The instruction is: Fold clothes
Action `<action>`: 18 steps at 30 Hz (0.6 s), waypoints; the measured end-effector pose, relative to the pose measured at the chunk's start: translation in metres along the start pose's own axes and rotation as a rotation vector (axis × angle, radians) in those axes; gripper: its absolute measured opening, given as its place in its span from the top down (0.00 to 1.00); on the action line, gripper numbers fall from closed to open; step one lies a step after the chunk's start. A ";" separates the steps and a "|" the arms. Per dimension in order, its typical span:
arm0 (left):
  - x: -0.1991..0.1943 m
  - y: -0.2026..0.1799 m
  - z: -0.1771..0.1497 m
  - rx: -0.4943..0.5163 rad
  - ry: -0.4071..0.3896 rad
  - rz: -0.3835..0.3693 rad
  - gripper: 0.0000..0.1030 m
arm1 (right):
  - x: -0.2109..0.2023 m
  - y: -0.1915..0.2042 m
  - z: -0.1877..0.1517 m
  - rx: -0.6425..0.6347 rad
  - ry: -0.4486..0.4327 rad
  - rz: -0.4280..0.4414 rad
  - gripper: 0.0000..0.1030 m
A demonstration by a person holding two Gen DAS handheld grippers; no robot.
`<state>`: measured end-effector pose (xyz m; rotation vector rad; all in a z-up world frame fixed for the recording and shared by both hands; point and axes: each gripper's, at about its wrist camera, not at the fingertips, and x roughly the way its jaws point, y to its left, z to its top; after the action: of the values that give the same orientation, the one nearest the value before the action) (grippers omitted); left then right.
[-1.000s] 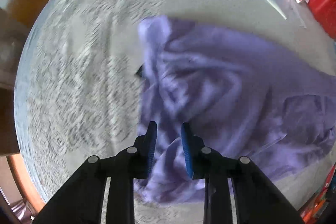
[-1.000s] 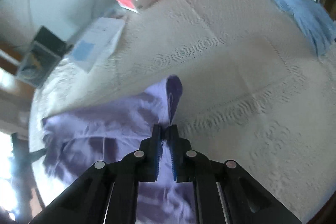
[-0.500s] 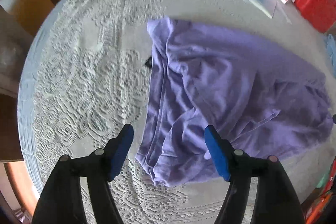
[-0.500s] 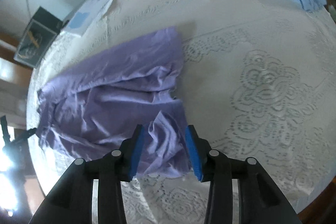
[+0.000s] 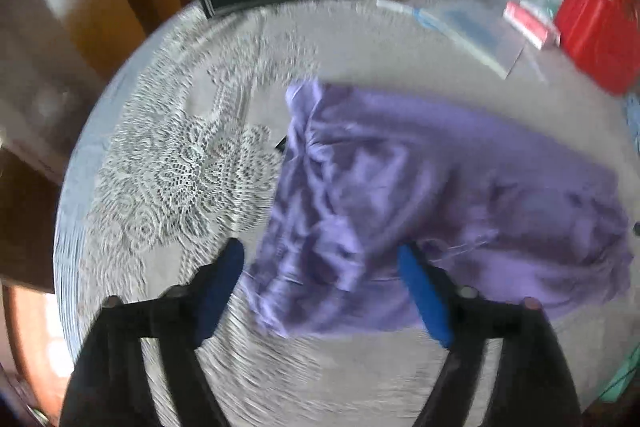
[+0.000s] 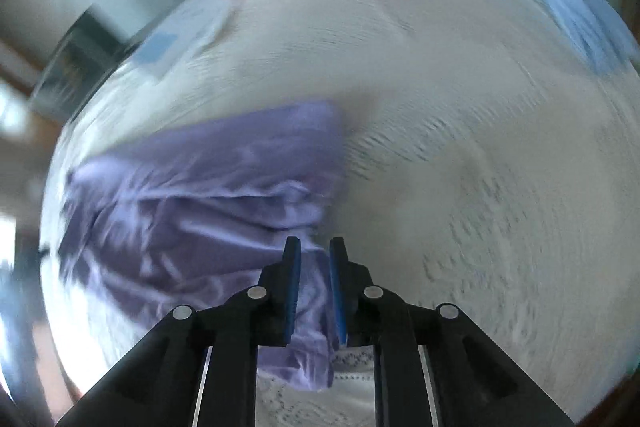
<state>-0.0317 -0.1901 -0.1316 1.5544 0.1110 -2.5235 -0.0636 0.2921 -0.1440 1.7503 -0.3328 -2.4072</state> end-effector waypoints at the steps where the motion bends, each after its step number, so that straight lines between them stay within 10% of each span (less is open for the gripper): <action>1: -0.007 -0.013 -0.002 -0.032 -0.009 0.000 0.22 | 0.001 0.001 0.008 -0.063 0.013 0.027 0.85; 7: -0.047 -0.110 -0.043 -0.210 -0.030 0.068 0.22 | -0.007 -0.001 0.046 -0.412 0.044 0.154 0.85; 12: -0.048 -0.172 -0.073 -0.320 0.046 0.020 0.22 | -0.021 -0.010 0.050 -0.600 0.086 0.183 0.60; 18: -0.029 -0.246 -0.091 -0.383 0.143 -0.069 0.22 | -0.012 -0.023 0.056 -0.670 0.126 0.179 0.59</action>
<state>0.0146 0.0685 -0.1542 1.5859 0.6352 -2.2605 -0.1133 0.3224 -0.1227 1.4668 0.2924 -1.9450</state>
